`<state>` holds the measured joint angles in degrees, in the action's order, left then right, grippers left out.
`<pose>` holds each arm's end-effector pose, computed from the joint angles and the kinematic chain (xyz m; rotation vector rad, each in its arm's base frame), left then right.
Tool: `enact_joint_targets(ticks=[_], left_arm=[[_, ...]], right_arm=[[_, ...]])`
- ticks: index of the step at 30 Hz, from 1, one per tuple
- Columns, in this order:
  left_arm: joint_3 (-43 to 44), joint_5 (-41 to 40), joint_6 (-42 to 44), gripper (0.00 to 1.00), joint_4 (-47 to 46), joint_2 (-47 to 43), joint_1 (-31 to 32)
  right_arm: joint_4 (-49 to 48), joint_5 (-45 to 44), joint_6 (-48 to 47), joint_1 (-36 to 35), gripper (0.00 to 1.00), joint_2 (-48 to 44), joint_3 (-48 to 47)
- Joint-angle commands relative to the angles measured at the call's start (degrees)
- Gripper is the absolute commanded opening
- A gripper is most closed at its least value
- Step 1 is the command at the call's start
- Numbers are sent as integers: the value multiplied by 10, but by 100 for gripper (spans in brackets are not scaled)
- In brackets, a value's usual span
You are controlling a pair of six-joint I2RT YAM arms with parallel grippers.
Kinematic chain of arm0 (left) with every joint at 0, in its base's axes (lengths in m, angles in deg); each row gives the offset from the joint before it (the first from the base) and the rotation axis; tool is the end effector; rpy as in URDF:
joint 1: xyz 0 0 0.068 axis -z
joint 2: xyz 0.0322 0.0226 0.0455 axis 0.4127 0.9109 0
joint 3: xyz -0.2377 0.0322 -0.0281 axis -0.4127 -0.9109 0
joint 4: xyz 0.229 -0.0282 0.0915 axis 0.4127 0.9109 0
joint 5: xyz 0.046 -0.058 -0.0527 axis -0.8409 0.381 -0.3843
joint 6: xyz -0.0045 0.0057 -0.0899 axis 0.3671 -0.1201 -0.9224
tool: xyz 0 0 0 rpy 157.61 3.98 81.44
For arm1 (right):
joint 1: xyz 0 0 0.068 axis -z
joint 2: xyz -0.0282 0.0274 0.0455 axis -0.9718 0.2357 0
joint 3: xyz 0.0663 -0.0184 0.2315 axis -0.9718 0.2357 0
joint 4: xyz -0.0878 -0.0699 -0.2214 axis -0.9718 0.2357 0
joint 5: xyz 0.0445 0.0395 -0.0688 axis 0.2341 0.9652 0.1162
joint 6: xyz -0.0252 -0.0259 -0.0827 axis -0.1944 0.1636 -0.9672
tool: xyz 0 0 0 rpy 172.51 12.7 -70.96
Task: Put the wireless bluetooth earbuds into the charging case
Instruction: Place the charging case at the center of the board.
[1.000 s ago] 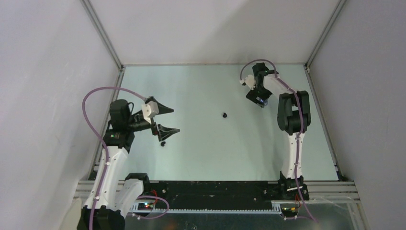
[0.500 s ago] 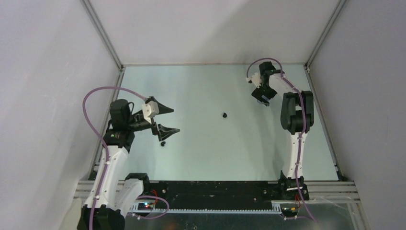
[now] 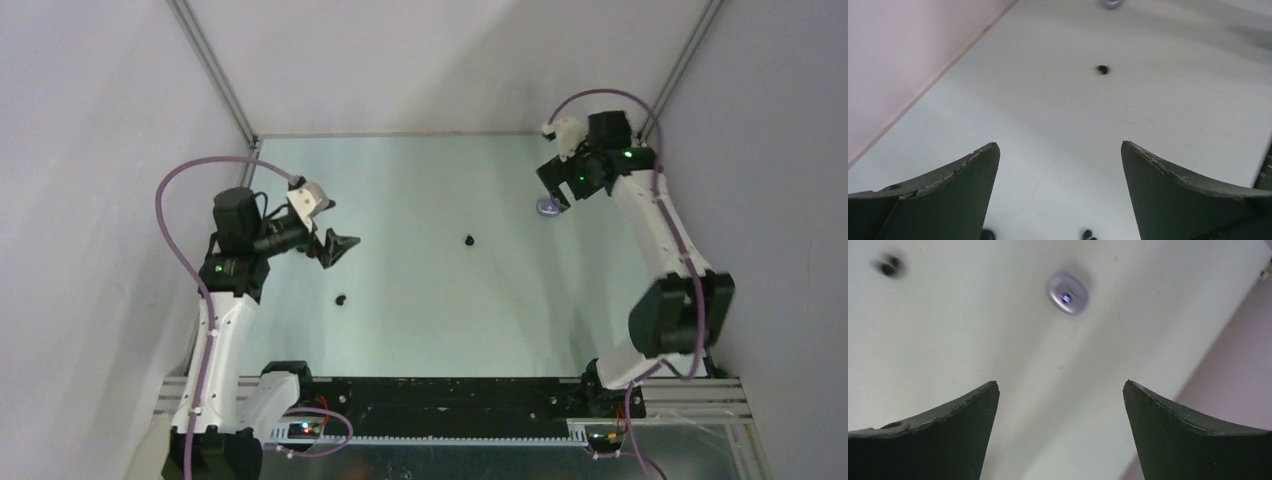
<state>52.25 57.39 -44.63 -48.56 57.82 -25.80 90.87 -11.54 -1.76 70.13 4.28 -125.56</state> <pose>0.2129 -0.0607 0.3131 0.9921 1.5605 -0.5809 0.3611 0.0418 0.2604 -0.8818 2.3416 -0.1709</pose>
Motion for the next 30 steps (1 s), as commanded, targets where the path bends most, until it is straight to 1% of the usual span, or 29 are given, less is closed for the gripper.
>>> enact_joint_targets(ticks=[1, 3, 4, 7, 9, 10, 11, 12, 13, 16, 21, 26, 30], left_arm=[[54, -162, -41, 99, 4, 26, -13], [66, -237, -62, 99, -8, 48, -14], [71, -306, -71, 99, -10, 70, -13], [119, -420, -72, 99, 27, 130, -15], [121, -448, -57, 99, 20, 160, -18], [119, -459, -51, 99, 13, 176, -18], [120, -481, -48, 99, 2, 185, -23], [132, -490, -51, 99, 2, 208, -26], [143, -500, -66, 99, 13, 222, -36], [188, -500, -111, 99, 36, 285, -57], [200, -509, -155, 99, 31, 347, -66], [210, -483, -177, 99, 46, 418, -67], [220, -484, -192, 99, 46, 473, -65]], right_arm=[[60, 304, 106, 42, 99, -59, -10], [74, 347, 124, 46, 99, -72, -18], [74, 354, 133, 45, 99, -83, -21], [44, 360, 155, 20, 99, -117, -6], [3, 341, 154, -9, 99, -150, 29], [-6, 333, 128, -21, 99, -170, 51], [-4, 330, 109, -49, 99, -179, 61], [-3, 322, 75, -63, 99, -193, 82], [-4, 318, 64, -86, 99, -204, 93], [4, 308, 31, -120, 99, -209, 116], [-2, 287, 26, -164, 99, -201, 117], [4, 275, 14, -219, 99, -187, 123], [9, 251, 3, -268, 99, -179, 124]])
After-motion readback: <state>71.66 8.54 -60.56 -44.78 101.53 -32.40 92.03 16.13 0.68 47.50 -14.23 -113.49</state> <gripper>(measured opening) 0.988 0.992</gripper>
